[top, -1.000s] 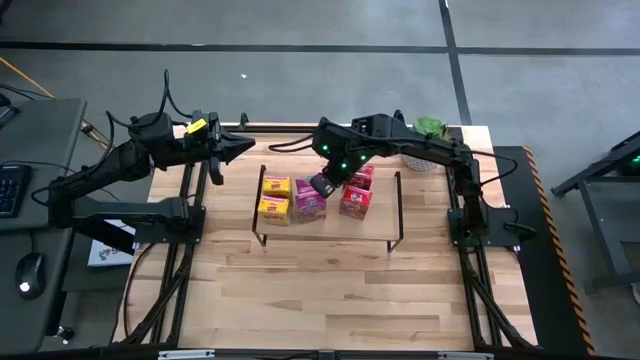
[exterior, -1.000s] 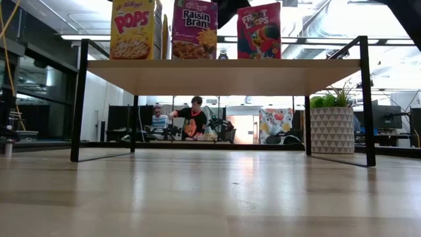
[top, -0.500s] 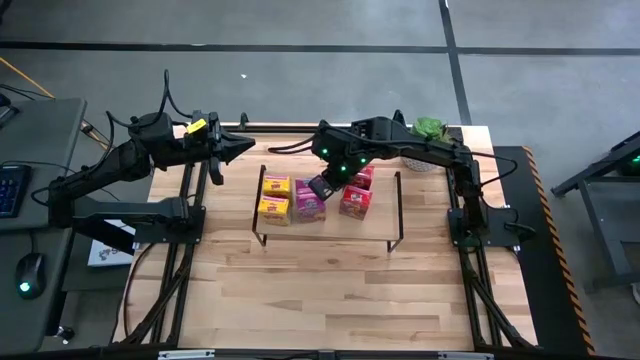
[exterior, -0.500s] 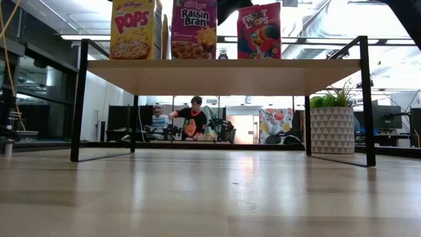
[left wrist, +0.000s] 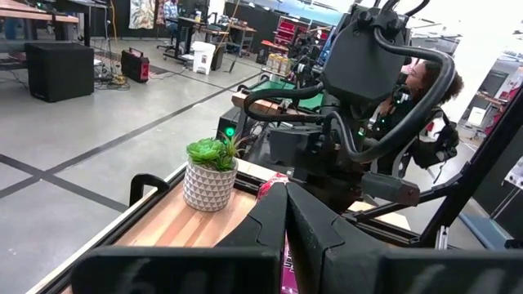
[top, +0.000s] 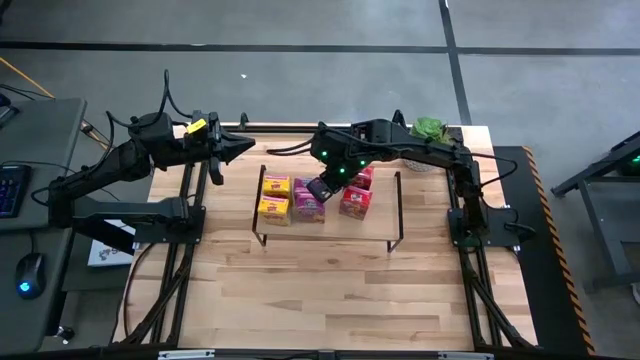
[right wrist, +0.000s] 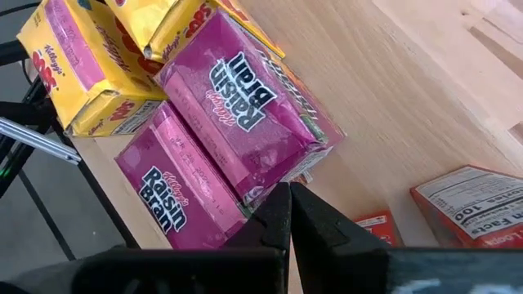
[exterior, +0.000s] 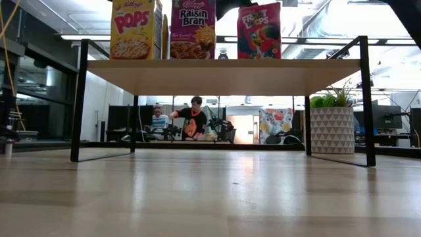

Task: Stack cereal on shelf
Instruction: Adjust the cereal boxes on the shelf

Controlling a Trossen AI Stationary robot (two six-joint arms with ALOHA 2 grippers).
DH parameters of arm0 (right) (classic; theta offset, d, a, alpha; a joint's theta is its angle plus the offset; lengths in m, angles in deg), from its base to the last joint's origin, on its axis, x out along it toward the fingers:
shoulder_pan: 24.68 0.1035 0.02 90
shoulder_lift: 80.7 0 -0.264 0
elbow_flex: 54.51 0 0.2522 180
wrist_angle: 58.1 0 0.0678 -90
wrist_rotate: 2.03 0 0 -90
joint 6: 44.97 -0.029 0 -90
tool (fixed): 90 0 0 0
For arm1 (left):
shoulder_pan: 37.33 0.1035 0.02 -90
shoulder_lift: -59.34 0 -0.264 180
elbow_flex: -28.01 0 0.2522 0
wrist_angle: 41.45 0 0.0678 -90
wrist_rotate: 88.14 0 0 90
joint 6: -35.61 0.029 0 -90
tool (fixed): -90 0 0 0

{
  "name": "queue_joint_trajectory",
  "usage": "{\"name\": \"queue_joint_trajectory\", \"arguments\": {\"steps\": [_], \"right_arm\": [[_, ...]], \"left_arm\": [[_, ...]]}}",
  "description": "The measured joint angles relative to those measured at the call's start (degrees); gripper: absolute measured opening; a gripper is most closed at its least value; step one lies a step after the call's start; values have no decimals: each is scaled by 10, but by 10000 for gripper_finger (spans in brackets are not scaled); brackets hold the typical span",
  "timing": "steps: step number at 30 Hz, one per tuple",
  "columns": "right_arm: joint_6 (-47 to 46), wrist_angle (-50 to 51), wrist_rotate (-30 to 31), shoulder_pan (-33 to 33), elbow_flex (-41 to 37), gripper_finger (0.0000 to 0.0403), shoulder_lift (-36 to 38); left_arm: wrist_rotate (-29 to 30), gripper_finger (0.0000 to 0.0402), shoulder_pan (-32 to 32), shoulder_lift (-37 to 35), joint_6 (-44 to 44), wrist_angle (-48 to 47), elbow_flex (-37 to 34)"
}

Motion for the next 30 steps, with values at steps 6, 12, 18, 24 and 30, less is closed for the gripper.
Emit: {"name": "queue_joint_trajectory", "arguments": {"steps": [6,12,18,24,30], "right_arm": [[26,5,-1,-14,4,0,3],[74,6,8,-31,8,0,44],[119,38,77,-36,8,0,91],[143,98,95,-68,8,0,97],[199,88,46,-144,8,0,97]], "left_arm": [[0,0,0,0,0,0,0],[0,0,0,0,0,-4,0],[0,0,0,0,0,-10,0],[1,0,0,0,-4,-12,0],[1,0,0,0,-5,-11,0]]}}
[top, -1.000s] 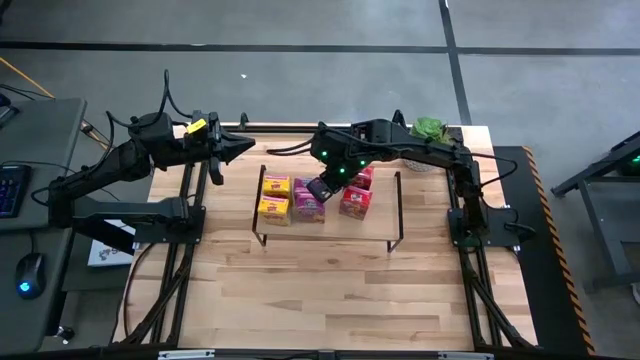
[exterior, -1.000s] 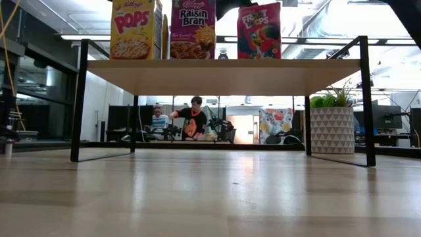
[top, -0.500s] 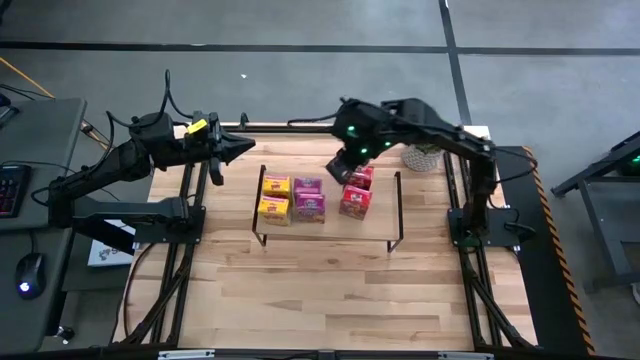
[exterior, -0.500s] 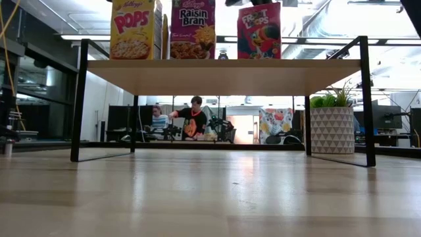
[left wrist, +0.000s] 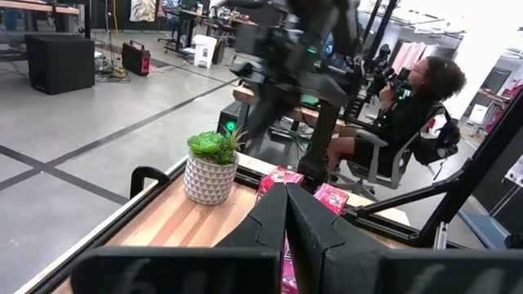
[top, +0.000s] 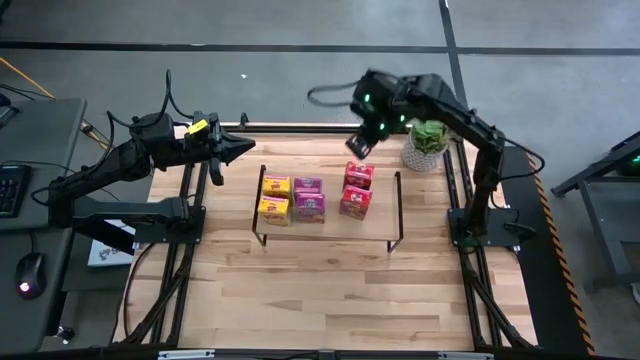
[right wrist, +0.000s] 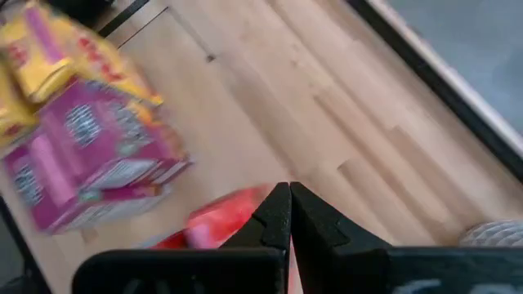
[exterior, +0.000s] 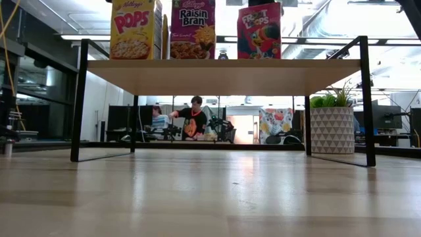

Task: Stack cereal on shelf
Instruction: Adjust the cereal boxes on the shelf

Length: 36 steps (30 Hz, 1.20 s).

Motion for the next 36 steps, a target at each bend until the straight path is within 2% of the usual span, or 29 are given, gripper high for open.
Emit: {"name": "queue_joint_trajectory", "arguments": {"steps": [3,6,12,16,21,26,31,36], "right_arm": [[34,-6,-38,-53,0,0,-1],[54,-26,-103,-101,-17,0,-4],[99,-66,-216,-141,-136,0,10],[100,-171,-286,-146,-274,0,61],[44,-342,-362,-181,-431,0,145],[-8,-490,-441,-197,-571,0,172],[-34,-629,-515,-198,-647,0,170],[-3,-657,-566,-198,-660,0,170]], "left_arm": [[0,0,0,0,0,0,0],[1,0,0,0,0,0,0],[1,0,0,0,0,0,0],[2,0,0,0,0,0,0],[3,0,0,0,0,0,0],[5,0,0,0,0,0,0],[6,0,0,0,-1,0,0],[6,0,0,0,-7,0,0]]}}
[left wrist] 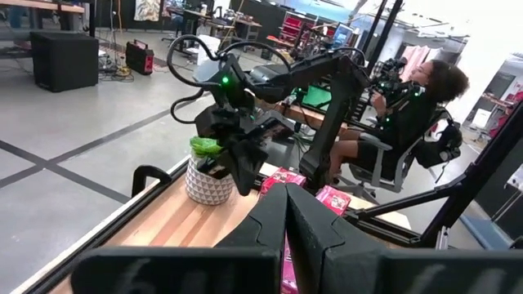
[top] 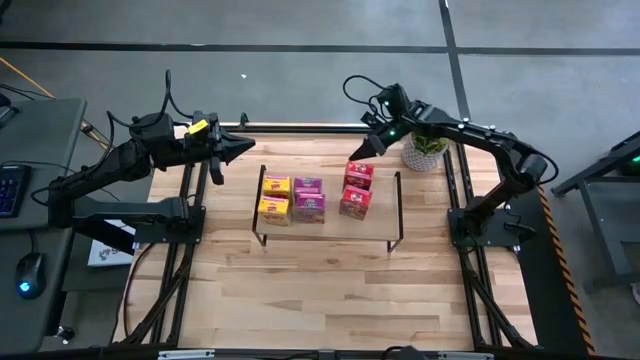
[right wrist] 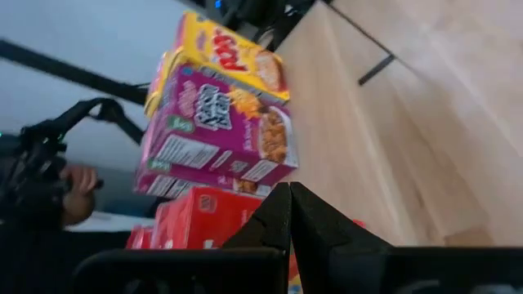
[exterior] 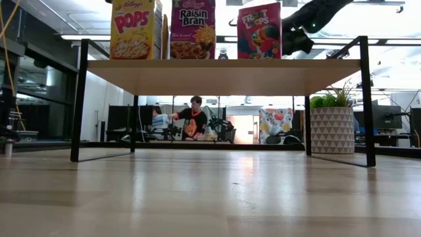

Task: Stack cereal on shelf
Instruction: Adjust the cereal boxes on the shelf

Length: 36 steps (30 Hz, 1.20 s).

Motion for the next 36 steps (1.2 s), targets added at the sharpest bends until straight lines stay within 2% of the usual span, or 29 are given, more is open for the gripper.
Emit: {"name": "queue_joint_trajectory", "arguments": {"steps": [6,11,23,36], "right_arm": [[62,25,-14,-4,0,0,0],[118,56,15,-4,0,0,-1],[131,64,29,19,0,0,-41],[148,112,-14,51,0,0,-40]], "left_arm": [[0,0,0,0,-10,0,0],[0,0,0,0,-10,0,0],[5,0,0,3,-35,0,0],[5,0,0,16,-54,-2,0]]}}
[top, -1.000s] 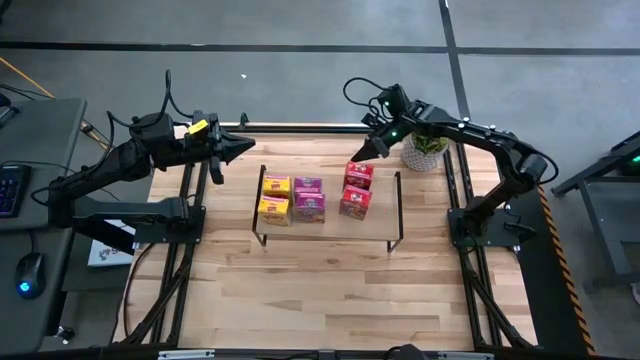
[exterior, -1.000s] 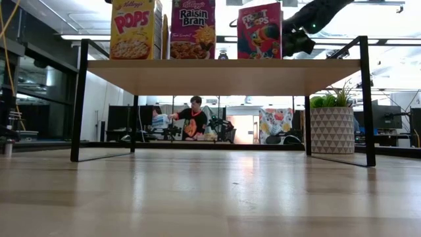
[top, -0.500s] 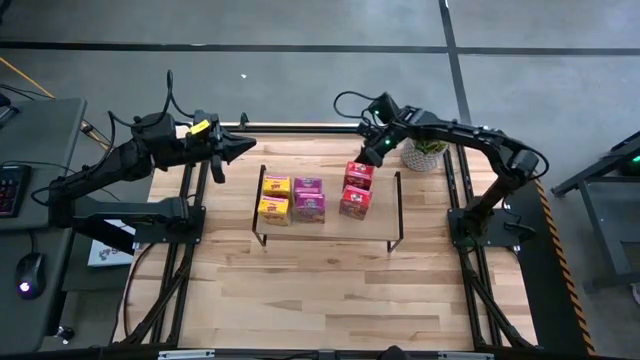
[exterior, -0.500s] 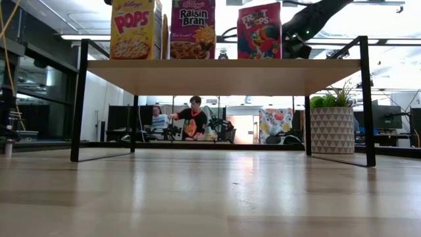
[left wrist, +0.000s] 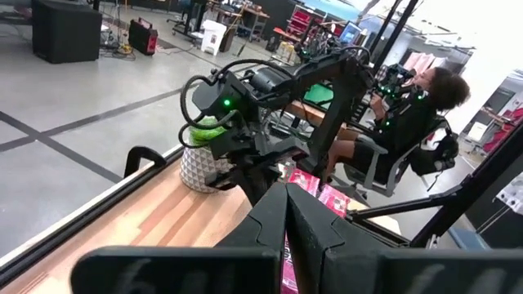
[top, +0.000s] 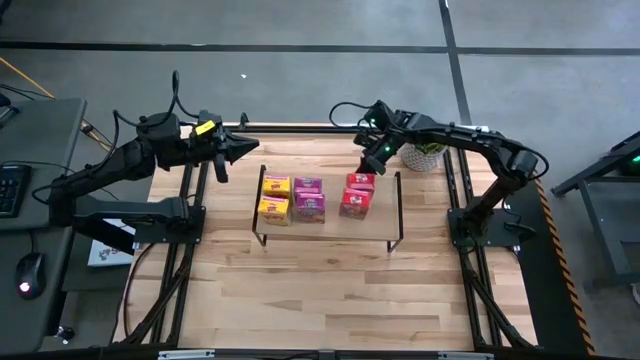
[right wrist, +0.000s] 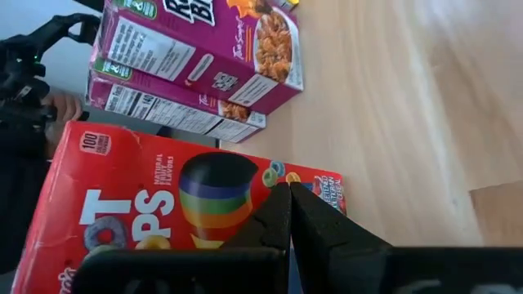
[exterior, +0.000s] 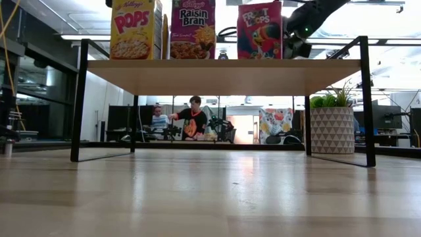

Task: Stack cereal on shelf
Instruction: Adjust the cereal boxes on the shelf

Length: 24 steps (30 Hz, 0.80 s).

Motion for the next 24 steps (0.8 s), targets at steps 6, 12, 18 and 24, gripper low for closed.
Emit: {"name": "queue_joint_trajectory", "arguments": {"steps": [6,12,18,24], "right_arm": [[-24,0,5,23,0,0,0],[-70,-4,18,37,0,0,0],[-121,-21,41,48,0,0,0],[-143,-41,53,55,0,0,0]], "left_arm": [[0,0,0,3,0,0,0],[-1,0,0,3,0,0,0],[-1,0,0,3,0,-1,0],[-1,0,0,3,0,-2,0]]}}
